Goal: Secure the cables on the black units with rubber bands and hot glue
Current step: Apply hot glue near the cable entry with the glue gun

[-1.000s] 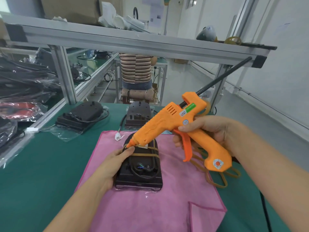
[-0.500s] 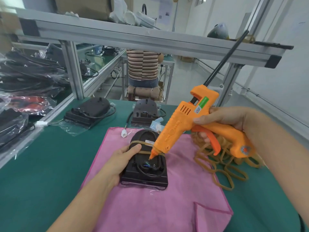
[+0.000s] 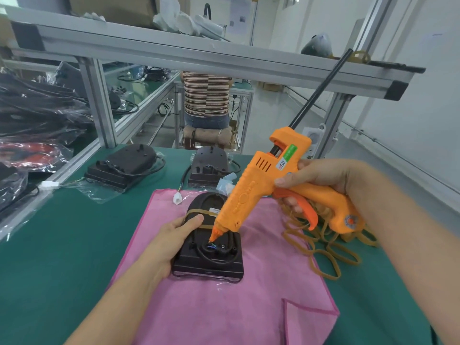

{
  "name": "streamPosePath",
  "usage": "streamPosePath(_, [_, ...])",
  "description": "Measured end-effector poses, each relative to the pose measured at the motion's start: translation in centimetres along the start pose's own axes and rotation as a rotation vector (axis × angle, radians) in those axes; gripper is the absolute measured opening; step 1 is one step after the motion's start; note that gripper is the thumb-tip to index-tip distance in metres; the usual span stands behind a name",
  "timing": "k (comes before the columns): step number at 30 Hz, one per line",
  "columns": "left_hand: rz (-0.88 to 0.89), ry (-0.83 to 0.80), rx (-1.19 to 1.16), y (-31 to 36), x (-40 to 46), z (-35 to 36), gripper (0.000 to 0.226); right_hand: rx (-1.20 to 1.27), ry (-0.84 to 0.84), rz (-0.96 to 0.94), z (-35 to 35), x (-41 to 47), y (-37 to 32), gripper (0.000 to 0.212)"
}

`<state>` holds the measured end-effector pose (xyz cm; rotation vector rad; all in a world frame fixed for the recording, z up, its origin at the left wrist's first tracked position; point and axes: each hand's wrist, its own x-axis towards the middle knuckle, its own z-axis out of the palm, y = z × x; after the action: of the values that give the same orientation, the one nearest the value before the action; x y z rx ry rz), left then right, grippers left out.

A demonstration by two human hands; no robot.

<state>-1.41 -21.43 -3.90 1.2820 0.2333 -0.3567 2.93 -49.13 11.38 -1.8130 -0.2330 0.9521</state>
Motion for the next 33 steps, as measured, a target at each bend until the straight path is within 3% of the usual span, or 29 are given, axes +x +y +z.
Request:
streamPosePath(3, [0.004, 0.007, -0.011, 0.0, 0.0, 0.1, 0.025, -0.014, -0.004, -0.035, 0.3, 0.1, 0.1, 0.014])
streamPosePath(23, [0.001, 0.038, -0.024, 0.0, -0.1, 0.2, 0.026, -0.007, -0.018, -0.058, 1.2, -0.1, -0.1, 0.011])
streamPosePath(28, [0.0, 0.048, -0.02, -0.1, -0.2, 0.2, 0.025, -0.054, -0.007, -0.043, 1.0, -0.3, -0.5, 0.024])
streamPosePath(33, [0.002, 0.043, -0.012, 0.0, -0.2, 0.1, 0.026, -0.041, -0.005, -0.036, 0.9, -0.7, -0.6, 0.022])
